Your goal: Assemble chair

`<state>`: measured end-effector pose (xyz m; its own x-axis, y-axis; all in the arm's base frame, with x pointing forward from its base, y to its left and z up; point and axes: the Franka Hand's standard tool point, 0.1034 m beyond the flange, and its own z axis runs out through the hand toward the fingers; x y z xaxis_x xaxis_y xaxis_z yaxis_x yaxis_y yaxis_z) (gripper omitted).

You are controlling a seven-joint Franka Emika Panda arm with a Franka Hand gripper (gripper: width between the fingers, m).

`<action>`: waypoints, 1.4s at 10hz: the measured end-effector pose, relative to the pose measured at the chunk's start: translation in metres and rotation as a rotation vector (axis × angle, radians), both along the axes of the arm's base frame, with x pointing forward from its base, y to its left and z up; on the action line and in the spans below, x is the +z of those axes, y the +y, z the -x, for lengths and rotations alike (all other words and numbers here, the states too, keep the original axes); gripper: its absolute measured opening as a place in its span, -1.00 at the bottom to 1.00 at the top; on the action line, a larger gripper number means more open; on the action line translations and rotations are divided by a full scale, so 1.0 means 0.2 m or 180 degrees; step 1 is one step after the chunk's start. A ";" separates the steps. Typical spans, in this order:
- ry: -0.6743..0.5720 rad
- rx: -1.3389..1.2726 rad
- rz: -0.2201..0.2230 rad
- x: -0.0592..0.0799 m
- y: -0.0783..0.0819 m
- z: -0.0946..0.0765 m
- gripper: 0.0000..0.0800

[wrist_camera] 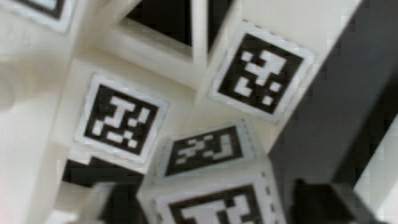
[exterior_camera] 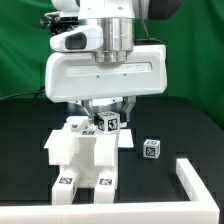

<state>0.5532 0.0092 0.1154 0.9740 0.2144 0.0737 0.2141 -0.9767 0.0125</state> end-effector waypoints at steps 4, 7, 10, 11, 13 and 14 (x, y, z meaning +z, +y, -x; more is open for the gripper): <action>-0.0013 -0.1299 -0.0130 0.00 0.00 0.00 -0.29; -0.0022 -0.2357 -0.0257 0.00 0.00 -0.01 -0.29; 0.0026 -0.3517 -0.0437 0.00 0.00 -0.01 -0.29; 0.0027 -0.3525 -0.0437 -0.01 0.00 -0.01 -0.29; 0.0018 -0.3274 -0.0413 -0.01 0.01 -0.01 0.19; 0.0006 -0.2803 -0.0375 -0.01 0.02 -0.01 0.19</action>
Offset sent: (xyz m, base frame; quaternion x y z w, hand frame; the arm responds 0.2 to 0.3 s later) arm 0.0022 -0.0091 0.0007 -0.0120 0.0261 0.2732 0.9615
